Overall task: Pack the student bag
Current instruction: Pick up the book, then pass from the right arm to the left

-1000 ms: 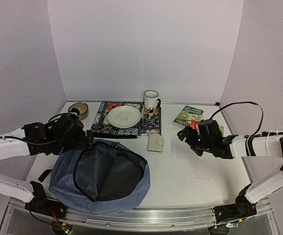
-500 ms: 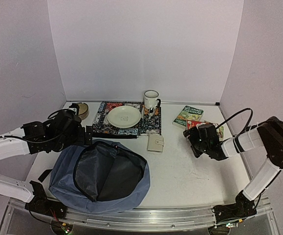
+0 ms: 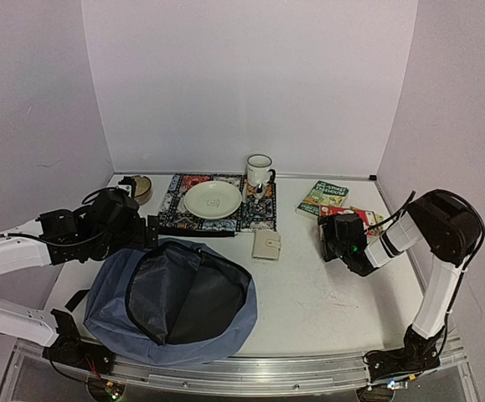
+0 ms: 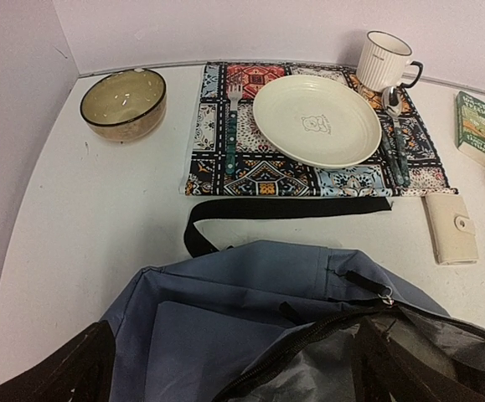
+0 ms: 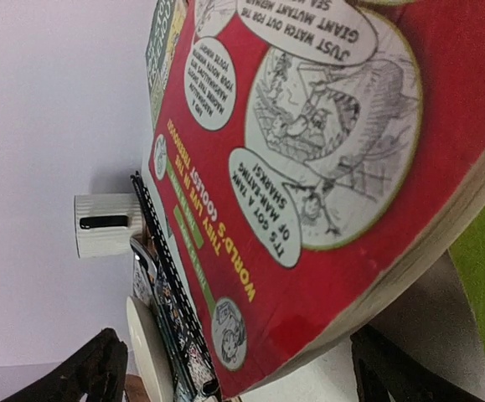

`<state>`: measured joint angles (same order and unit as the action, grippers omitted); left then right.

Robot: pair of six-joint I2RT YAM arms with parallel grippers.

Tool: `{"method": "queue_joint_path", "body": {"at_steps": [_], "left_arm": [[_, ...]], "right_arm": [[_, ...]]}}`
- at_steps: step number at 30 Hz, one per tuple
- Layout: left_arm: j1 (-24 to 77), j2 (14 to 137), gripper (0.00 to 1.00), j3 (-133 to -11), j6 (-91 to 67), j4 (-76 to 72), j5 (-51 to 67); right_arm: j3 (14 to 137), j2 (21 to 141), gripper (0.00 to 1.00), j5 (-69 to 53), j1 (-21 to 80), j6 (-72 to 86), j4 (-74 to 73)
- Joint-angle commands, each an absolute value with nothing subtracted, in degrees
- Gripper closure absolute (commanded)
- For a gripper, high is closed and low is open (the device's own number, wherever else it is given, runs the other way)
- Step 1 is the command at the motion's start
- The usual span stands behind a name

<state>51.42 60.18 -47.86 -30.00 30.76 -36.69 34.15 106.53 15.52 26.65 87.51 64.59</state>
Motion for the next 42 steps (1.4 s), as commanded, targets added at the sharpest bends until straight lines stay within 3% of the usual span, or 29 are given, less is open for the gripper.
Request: {"method": "queue_joint_path", "body": {"at_steps": [1,5,13,16,26,42], "left_arm": [[51.1,59.3,0.01,-47.9,-29.2,28.5,-37.4],[51.1,58.3,0.01,-47.9,-29.1,28.5,-37.2],[51.0,57.5,0.01,-48.1,-31.1,28.5,-34.4],[51.0,57.7,0.02,-48.6,-32.3,28.5,-32.8],[51.0,59.0,0.02,-51.3,-36.5,28.5,-28.0],[50.4,67.9,0.01,-57.8,-37.0,17.7,-13.6]], "right_arm": [[34.8,109.8,0.16,18.7,26.0,93.6,64.9],[34.7,110.9,0.33,19.2,26.0,94.6,65.9],[32.3,107.8,0.84,19.8,26.0,91.7,68.6],[31.4,104.5,0.97,19.1,26.0,89.1,68.6],[27.5,90.6,1.00,7.3,26.0,78.9,64.1],[30.1,66.6,1.00,-25.9,26.1,52.9,46.2]]}}
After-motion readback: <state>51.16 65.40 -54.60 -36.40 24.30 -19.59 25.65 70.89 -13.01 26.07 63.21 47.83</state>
